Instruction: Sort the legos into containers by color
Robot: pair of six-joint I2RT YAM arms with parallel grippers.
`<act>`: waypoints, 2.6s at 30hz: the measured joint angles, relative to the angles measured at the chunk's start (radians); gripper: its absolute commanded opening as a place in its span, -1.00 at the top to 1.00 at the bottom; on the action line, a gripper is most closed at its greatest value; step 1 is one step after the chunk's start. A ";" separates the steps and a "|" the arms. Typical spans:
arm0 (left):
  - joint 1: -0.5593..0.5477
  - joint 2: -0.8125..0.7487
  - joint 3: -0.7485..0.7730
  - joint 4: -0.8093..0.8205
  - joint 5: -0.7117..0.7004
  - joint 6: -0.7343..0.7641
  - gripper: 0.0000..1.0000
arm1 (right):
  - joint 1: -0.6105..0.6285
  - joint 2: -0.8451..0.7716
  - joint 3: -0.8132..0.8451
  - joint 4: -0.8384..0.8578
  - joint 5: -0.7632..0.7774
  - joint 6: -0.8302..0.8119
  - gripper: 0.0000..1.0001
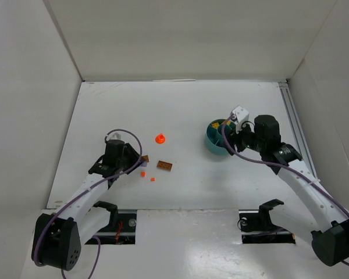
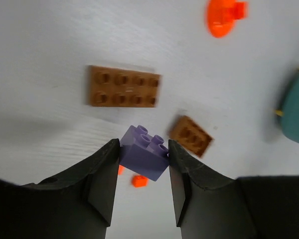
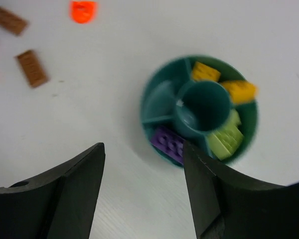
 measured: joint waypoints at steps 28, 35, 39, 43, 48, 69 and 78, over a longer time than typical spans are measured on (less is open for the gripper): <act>-0.014 -0.060 0.193 0.414 0.719 0.029 0.54 | 0.520 0.324 0.178 0.369 -0.194 -0.293 -0.65; -0.014 -0.079 0.193 0.423 0.729 0.051 0.54 | 0.520 0.410 0.278 0.386 -0.266 -0.192 -0.68; -0.014 -0.079 0.193 0.425 0.729 0.058 0.54 | 0.520 0.425 0.298 0.385 -0.291 -0.160 -0.68; -0.014 -0.088 0.193 0.430 0.729 0.060 0.54 | 0.520 0.446 0.314 0.381 -0.311 -0.140 -0.68; -0.014 -0.126 0.193 0.437 0.729 0.064 0.54 | 0.520 0.480 0.334 0.375 -0.322 -0.123 -0.51; -0.014 -0.156 0.193 0.435 0.713 0.083 0.54 | 0.518 0.500 0.373 0.369 -0.364 -0.089 0.60; -0.019 -0.156 0.193 0.402 0.675 0.101 -0.58 | 0.520 0.500 0.373 0.367 -0.377 -0.087 0.72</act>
